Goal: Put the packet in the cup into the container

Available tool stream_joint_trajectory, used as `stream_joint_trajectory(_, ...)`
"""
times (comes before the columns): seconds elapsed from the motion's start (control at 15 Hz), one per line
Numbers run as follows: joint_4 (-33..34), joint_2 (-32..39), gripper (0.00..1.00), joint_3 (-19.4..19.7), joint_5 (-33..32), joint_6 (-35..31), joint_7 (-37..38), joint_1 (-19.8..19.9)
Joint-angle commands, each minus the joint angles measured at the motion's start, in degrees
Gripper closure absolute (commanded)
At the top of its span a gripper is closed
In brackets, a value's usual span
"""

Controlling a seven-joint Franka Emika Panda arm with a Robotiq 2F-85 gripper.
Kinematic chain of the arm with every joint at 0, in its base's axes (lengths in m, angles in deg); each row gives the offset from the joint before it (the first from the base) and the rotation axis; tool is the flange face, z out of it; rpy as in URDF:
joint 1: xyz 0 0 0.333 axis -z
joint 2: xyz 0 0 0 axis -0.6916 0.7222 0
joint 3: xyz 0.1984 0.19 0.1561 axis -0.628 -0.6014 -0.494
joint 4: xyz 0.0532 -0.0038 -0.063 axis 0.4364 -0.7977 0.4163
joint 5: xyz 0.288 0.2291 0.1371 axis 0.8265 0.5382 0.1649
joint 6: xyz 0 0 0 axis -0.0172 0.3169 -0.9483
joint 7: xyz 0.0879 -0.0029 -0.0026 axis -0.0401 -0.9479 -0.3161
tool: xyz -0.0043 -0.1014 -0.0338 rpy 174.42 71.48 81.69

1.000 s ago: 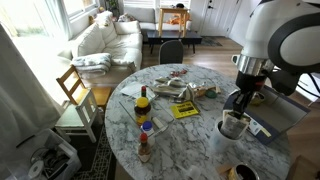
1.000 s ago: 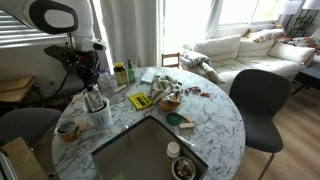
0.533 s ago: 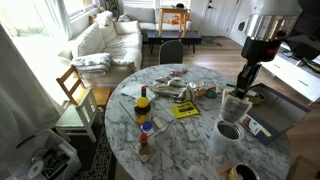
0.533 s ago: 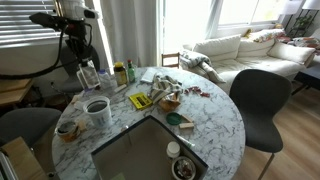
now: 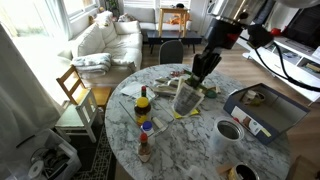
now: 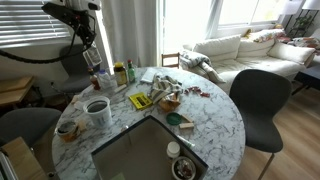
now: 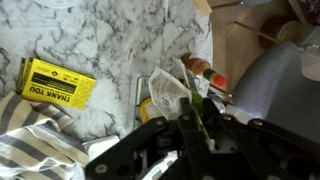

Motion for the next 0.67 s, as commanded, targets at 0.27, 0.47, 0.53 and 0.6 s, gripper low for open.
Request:
stream_joint_trajectory(0.27,2.4,5.1,0.83,-0.5,0.9,-2.7,-0.3,-0.1)
stream_joint_trajectory(0.47,3.9,8.4,0.96,-0.8,-3.5,-7.8,3.0,-0.3)
stream_joint_trajectory(0.53,4.2,9.7,0.96,-0.9,-5.1,-9.7,4.1,-0.3)
stream_joint_trajectory(0.6,4.5,11.0,0.96,-1.0,-6.1,-11.5,5.0,-0.5)
